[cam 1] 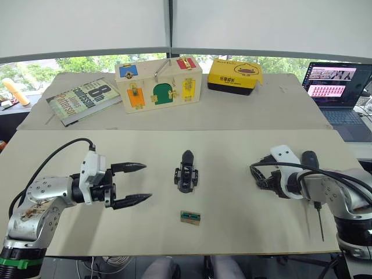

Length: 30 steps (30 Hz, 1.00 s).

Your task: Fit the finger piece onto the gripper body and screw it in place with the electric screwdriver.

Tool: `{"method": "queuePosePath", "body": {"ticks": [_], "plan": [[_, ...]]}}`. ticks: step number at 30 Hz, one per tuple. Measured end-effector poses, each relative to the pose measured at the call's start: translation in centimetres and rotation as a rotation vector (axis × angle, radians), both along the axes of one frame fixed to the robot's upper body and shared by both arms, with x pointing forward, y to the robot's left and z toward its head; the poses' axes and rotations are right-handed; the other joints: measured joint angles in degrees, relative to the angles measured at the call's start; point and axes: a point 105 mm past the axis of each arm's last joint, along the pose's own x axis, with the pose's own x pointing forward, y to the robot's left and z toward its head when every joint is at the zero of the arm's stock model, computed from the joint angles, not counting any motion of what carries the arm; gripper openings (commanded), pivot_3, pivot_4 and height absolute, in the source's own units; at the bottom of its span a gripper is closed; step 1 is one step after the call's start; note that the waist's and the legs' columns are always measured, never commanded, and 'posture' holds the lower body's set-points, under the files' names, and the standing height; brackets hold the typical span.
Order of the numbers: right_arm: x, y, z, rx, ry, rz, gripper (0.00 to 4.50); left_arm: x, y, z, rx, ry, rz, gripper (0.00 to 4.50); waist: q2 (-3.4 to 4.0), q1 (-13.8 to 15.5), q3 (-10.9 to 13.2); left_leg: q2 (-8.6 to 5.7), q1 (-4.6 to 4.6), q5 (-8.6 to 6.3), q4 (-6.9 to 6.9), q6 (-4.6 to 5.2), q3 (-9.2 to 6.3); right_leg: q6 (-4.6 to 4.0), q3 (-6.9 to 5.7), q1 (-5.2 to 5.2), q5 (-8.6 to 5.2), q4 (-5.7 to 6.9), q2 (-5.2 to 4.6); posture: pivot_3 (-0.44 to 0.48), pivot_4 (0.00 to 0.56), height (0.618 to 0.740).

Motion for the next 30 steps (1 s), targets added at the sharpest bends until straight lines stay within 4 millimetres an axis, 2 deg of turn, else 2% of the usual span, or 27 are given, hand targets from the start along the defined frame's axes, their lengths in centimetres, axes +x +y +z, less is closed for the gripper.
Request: {"method": "queuePosePath", "body": {"ticks": [2, 4, 7, 8, 13, 15, 20, 26, 30], "plan": [[0.9, 0.7, 3.0, 0.01, -0.19, 0.03, 1.12, 1.3, -0.2, 2.0, -0.127, -0.008, 0.069, 4.5, 0.0, -0.01, 0.0, 0.0, 0.01, 0.02, 0.04, -0.04, 0.0, 0.0, -0.01, 0.01, 0.0, 0.04, 0.0, 0.0, 0.15, 0.74], [1.9, 1.9, 6.9, -0.006, -0.439, 0.079, 1.12, 2.8, -0.8, 4.5, -0.297, -0.004, 0.129, 4.5, 0.0, -0.01, 0.0, -0.02, 0.0, 0.03, 0.17, -0.05, 0.0, 0.01, -0.02, -0.01, 0.0, 0.17, 0.0, 0.0, 0.15, 0.74], [1.5, 5.7, 12.4, -0.044, -0.792, 0.227, 1.12, 4.3, -2.5, 7.4, -0.483, 0.04, 0.151, 4.5, -0.03, -0.17, -0.01, -0.03, 0.11, 0.02, 0.3, -0.08, -0.01, 0.01, -0.11, -0.01, 0.0, 0.5, -0.01, 0.0, 0.15, 0.74], [1.2, 6.5, 13.0, -0.048, -0.846, 0.257, 1.12, 4.5, -2.9, 7.7, -0.51, 0.058, 0.153, 4.5, -0.04, -0.24, -0.01, -0.03, 0.18, 0.0, 0.31, -0.11, -0.01, 0.01, -0.11, 0.02, 0.0, 0.57, -0.02, 0.0, 0.15, 0.74], [0.6, 11.4, 13.9, -0.078, -1.007, 0.423, 1.12, 5.6, -6.7, 9.7, -0.624, 0.117, 0.101, 4.5, -0.05, -0.32, -0.01, -0.13, 0.22, 0.02, 0.45, -0.13, 0.03, 0.0, -0.23, 0.03, 0.0, 0.59, -0.06, 0.0, 0.15, 0.74], [0.2, 12.6, 14.0, -0.087, -1.046, 0.472, 1.12, 5.6, -8.3, 10.0, -0.667, 0.135, 0.067, 4.5, -0.05, -0.2, -0.01, -0.14, 0.25, 0.02, 0.46, -0.13, 0.02, 0.0, -0.29, 0.07, 0.0, 0.59, -0.06, 0.0, 0.15, 0.74], [0.5, 13.4, 13.5, -0.131, -1.078, 0.506, 1.12, 6.0, -10.5, 9.8, -0.744, 0.195, 0.065, 4.5, -0.05, -0.29, -0.01, -0.13, 0.26, 0.04, 0.45, -0.15, 0.04, -0.02, -0.33, 0.03, -0.01, 0.6, -0.04, 0.0, 0.15, 0.74], [0.2, 14.0, 13.2, -0.152, -1.094, 0.546, 1.12, 6.1, -11.3, 9.9, -0.805, 0.222, 0.083, 4.5, -0.05, -0.42, -0.01, -0.11, 0.27, 0.07, 0.45, -0.2, 0.04, -0.03, -0.18, 0.04, -0.02, 0.63, -0.03, 0.0, 0.15, 0.74], [0.2, 13.9, 12.7, -0.159, -1.08, 0.552, 1.12, 6.1, -10.7, 10.0, -0.822, 0.219, 0.108, 3.26, -0.05, -0.42, -0.01, -0.11, 0.28, 0.07, 0.45, -0.21, 0.04, -0.03, -0.02, 0.03, -0.02, 0.66, -0.02, 0.0, 0.15, 0.74]]}}
